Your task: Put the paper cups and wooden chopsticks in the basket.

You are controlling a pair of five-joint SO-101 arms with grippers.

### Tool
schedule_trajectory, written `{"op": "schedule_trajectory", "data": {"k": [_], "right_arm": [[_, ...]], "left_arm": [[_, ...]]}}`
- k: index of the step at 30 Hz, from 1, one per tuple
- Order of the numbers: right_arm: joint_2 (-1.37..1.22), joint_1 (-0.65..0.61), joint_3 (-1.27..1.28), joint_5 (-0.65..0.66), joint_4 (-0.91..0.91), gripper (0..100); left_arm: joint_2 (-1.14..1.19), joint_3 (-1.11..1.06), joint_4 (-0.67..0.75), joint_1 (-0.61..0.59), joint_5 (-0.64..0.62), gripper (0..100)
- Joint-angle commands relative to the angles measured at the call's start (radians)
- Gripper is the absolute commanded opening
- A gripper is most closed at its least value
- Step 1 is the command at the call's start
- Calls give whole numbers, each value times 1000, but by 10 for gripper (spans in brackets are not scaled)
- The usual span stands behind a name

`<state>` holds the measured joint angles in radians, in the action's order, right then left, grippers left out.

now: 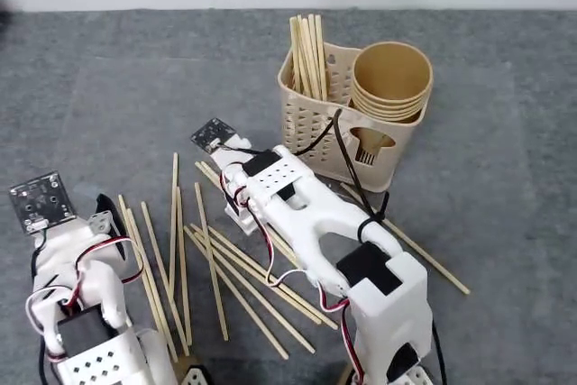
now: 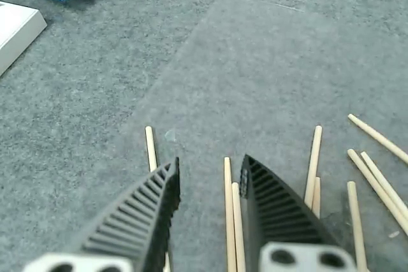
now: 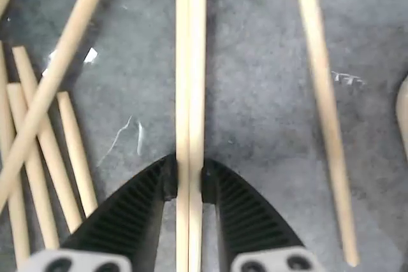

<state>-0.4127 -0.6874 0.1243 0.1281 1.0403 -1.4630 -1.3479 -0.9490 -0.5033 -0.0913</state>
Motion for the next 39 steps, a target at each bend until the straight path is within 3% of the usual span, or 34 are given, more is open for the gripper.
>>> {"op": "schedule_trajectory", "data": {"k": [1, 17, 26, 34, 39], "right_arm": [[39, 2, -6, -5, 56, 8], [613, 7, -18, 64, 189, 8], [796, 50, -307, 57, 179, 8], [803, 163, -347, 55, -74, 9], [822, 245, -206, 38, -384, 9]], "left_arm": [[-15, 2, 5, -5, 8, 156], [-15, -30, 51, -5, 8, 156], [-15, -30, 49, -5, 8, 156], [-15, -30, 49, -5, 8, 156], [-15, -30, 49, -5, 8, 156]]}}
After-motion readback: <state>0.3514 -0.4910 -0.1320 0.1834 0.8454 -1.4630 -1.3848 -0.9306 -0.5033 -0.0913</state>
